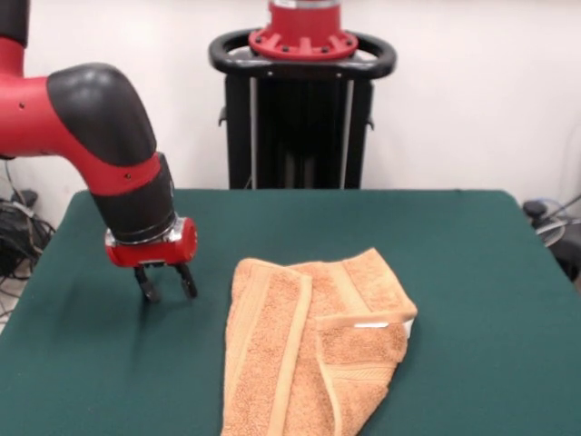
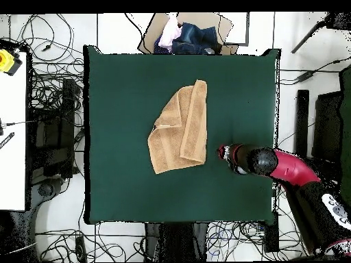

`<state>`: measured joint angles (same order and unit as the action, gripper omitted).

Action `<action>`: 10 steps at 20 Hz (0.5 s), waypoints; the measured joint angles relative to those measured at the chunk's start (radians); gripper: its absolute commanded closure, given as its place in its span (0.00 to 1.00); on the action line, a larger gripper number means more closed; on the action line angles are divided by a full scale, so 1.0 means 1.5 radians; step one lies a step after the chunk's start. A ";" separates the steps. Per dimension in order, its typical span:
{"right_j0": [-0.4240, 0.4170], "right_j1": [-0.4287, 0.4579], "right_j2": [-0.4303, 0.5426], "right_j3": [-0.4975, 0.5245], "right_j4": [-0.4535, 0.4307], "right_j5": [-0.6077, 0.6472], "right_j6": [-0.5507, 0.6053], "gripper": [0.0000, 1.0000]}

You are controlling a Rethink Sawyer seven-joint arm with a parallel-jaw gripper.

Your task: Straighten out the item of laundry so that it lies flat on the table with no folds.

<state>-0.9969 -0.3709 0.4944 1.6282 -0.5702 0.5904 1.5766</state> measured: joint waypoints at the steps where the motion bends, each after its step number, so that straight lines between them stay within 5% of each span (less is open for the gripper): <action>1: -0.008 -0.001 0.002 0.008 0.000 -0.015 0.000 0.00; 10: -0.072 0.004 0.029 0.035 -0.003 -0.061 0.000 0.00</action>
<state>-1.1045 -0.3643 0.5383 1.6803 -0.5750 0.4985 1.5762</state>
